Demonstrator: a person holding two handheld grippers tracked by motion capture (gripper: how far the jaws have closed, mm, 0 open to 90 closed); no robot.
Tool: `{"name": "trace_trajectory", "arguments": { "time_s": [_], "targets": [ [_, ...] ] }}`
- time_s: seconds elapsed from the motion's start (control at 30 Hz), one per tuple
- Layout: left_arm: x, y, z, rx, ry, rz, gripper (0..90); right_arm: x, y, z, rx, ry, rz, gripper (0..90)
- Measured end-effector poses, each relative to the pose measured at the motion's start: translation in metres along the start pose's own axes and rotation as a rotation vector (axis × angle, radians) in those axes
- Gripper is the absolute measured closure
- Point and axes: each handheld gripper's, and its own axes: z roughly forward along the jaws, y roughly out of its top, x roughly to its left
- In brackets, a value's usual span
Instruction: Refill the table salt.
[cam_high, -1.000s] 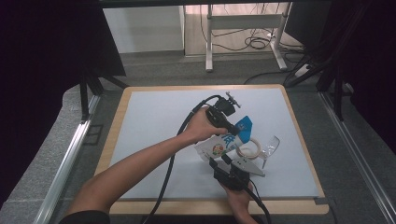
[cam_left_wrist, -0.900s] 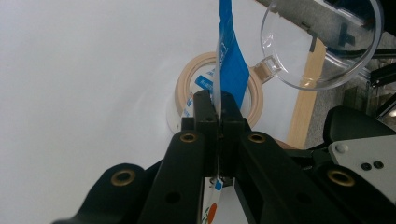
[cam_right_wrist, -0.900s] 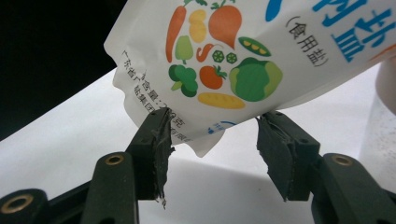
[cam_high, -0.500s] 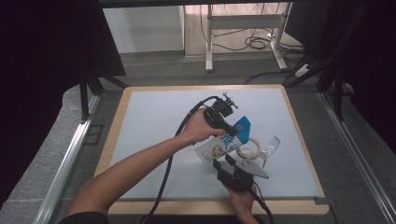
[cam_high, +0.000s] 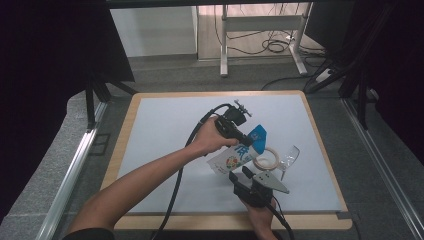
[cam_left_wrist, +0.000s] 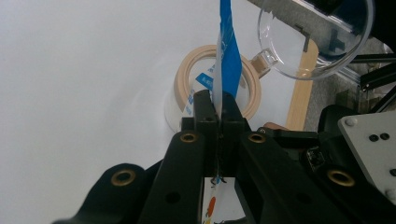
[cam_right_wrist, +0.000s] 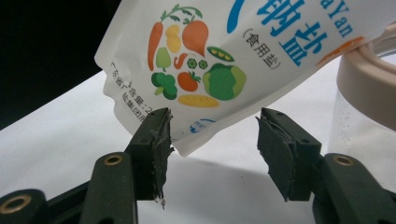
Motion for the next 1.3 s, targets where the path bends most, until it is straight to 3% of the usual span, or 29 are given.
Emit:
{"name": "trace_trajectory", "arguments": {
  "time_s": [1.3],
  "targets": [
    [-0.0007,-0.0009,-0.0073,-0.027,-0.003,0.016,90.0,-0.0004,-0.0022,-0.0008,0.001,-0.008,-0.025,44.1]
  ]
}}
